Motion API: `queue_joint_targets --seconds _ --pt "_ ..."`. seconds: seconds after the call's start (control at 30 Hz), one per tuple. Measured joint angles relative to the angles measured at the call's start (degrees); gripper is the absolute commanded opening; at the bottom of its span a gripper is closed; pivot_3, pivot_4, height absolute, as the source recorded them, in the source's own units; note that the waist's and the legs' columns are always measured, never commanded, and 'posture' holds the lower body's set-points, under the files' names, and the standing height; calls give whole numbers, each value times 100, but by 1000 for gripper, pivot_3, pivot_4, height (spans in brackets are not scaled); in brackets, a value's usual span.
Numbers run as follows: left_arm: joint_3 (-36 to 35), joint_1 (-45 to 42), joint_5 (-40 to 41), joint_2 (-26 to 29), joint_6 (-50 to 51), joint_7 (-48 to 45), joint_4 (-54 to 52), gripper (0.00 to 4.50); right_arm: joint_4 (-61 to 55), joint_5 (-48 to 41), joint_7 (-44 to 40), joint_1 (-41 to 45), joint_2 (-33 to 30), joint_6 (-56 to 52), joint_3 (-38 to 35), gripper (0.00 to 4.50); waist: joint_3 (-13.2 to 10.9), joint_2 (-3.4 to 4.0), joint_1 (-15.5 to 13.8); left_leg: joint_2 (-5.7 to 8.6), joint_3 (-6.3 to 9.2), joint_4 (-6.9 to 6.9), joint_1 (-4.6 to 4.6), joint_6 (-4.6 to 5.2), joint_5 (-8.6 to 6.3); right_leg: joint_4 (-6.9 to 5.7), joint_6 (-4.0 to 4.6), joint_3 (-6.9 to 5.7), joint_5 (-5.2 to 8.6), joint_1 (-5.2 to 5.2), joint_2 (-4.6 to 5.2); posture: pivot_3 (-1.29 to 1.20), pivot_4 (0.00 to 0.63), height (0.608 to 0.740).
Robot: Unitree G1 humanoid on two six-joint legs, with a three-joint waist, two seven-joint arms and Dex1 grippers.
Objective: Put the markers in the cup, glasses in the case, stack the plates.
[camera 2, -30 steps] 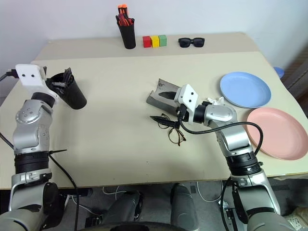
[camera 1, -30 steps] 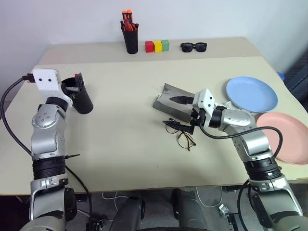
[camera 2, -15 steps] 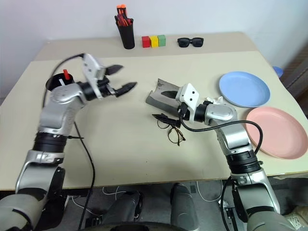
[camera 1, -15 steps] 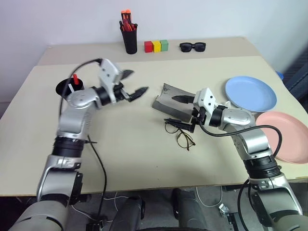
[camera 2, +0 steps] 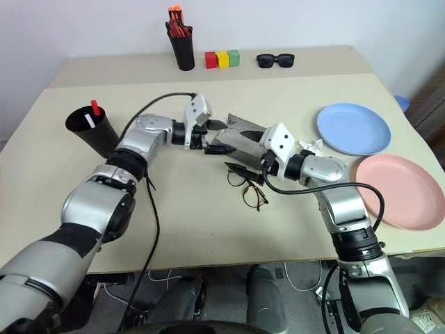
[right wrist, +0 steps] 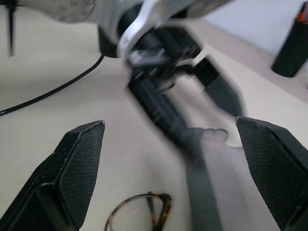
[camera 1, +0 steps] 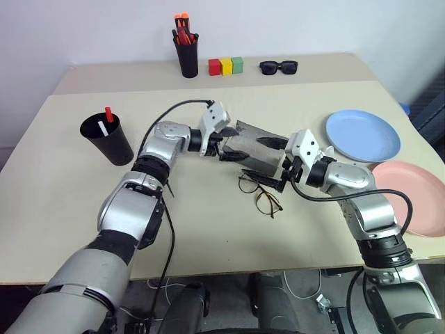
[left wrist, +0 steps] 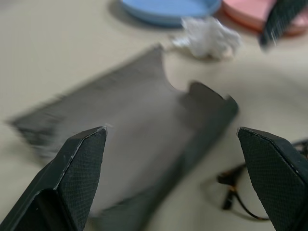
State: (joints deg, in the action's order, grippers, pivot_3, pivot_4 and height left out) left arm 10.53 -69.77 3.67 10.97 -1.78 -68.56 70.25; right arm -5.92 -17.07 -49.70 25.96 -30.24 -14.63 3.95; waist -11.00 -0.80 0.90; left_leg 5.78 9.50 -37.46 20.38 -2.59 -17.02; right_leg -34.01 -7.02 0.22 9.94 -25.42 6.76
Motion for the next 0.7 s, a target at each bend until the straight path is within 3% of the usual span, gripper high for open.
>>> queue_joint_targets --seconds 0.23,0.33,0.57,0.7 --pt "58 -161 -556 -255 -105 210 359 4449 -247 -6 125 -85 1 -101 -2 4500 0 0 -14 0 1 -5 1 21 -11 -2 -1 0 0 1 0 0 150 740" --pt "128 -191 -812 -296 -117 391 381 3594 -285 -5 154 -113 0 -131 -2 4500 0 0 -5 0 1 -5 -1 22 -12 -2 -2 0 0 1 0 0 150 740" --pt "204 -191 -1119 -244 90 211 408 210 -285 -3 188 -109 15 -132 1 4500 0 0 1 1 1 -7 0 23 -13 -5 -2 1 -1 1 0 0 150 740" --pt "177 -298 -1191 -84 170 165 370 85 -278 0 194 -90 41 -123 8 4500 1 2 8 1 0 -8 -2 23 -13 -7 -2 1 -1 1 0 0 150 740"
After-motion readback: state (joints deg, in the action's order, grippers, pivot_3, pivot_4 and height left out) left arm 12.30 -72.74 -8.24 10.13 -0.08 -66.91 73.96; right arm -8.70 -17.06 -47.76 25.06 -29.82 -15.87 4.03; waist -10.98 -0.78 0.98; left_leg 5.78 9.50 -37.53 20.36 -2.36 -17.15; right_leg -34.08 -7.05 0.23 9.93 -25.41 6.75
